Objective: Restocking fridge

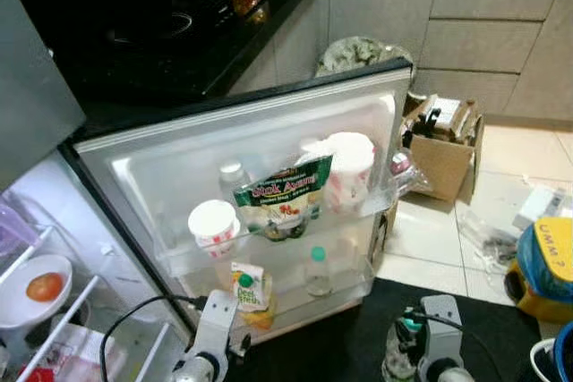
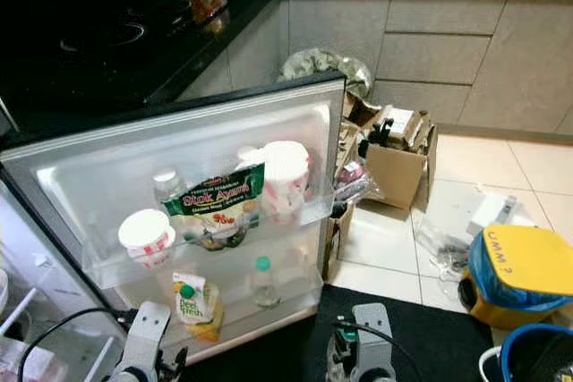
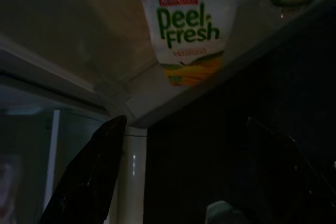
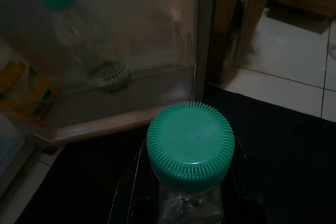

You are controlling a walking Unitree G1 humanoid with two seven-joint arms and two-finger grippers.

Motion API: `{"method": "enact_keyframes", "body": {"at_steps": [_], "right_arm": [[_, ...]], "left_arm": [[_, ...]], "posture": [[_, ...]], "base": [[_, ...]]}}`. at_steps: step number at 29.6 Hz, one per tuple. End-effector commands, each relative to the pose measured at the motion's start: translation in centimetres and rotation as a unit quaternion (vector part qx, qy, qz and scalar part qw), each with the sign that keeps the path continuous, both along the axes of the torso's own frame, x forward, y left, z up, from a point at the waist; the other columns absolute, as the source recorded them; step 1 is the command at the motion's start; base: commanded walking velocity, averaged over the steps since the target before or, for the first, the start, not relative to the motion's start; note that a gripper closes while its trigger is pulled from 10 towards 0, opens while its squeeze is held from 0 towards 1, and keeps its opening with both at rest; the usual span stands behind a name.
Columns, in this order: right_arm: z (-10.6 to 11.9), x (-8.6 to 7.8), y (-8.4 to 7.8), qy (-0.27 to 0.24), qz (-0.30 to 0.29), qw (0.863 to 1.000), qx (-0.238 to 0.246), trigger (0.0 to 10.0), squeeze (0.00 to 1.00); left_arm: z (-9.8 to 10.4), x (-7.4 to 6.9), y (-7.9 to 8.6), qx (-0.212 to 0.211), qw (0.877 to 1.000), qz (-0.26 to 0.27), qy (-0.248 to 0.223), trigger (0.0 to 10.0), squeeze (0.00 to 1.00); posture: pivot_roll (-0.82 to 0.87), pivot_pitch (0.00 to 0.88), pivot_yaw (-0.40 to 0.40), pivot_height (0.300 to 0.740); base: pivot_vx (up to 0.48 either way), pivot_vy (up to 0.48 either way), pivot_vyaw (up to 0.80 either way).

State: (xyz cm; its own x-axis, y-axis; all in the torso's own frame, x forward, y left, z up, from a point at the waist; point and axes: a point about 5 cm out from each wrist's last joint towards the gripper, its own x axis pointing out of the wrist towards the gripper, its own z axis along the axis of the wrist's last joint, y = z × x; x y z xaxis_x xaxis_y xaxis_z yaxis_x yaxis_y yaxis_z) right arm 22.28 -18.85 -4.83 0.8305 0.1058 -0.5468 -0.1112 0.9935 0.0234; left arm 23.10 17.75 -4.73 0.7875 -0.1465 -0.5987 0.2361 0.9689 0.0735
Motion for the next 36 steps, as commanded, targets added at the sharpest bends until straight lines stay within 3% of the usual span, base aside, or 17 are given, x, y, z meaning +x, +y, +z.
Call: {"method": "enact_keyframes", "body": {"at_steps": [1,10,25,36], "right_arm": [[-0.07,-0.12,0.18,-0.002,0.004,1.0,0.001,10.0,0.0],[0.38,0.12,0.38,-0.025,0.009,0.999,0.03,10.0,0.0],[0.47,0.1,0.46,-0.032,0.013,0.999,0.032,10.0,0.0],[0.25,0.02,1.06,-0.019,0.046,0.998,0.024,10.0,0.0]], "left_arm": [[-0.26,-0.41,0.47,0.006,1.0,-0.001,0.009,10.0,0.0],[-0.2,-0.31,0.42,0.005,1.0,-0.001,0.008,10.0,0.0],[-0.13,-0.23,0.48,0.005,1.0,-0.002,0.006,10.0,0.0],[-0.14,-0.22,0.58,0.007,1.0,0.006,0.006,10.0,0.0]], "posture": [[-0.06,0.015,0.029,0.674],[-0.06,0.015,0.031,0.679],[-0.06,0.019,0.035,0.739],[-0.06,0.019,0.023,0.74]], "base": [[0.0,0.0,0.0],[0.0,0.0,0.0],[0.0,0.0,0.0],[0.0,0.0,0.0]]}}
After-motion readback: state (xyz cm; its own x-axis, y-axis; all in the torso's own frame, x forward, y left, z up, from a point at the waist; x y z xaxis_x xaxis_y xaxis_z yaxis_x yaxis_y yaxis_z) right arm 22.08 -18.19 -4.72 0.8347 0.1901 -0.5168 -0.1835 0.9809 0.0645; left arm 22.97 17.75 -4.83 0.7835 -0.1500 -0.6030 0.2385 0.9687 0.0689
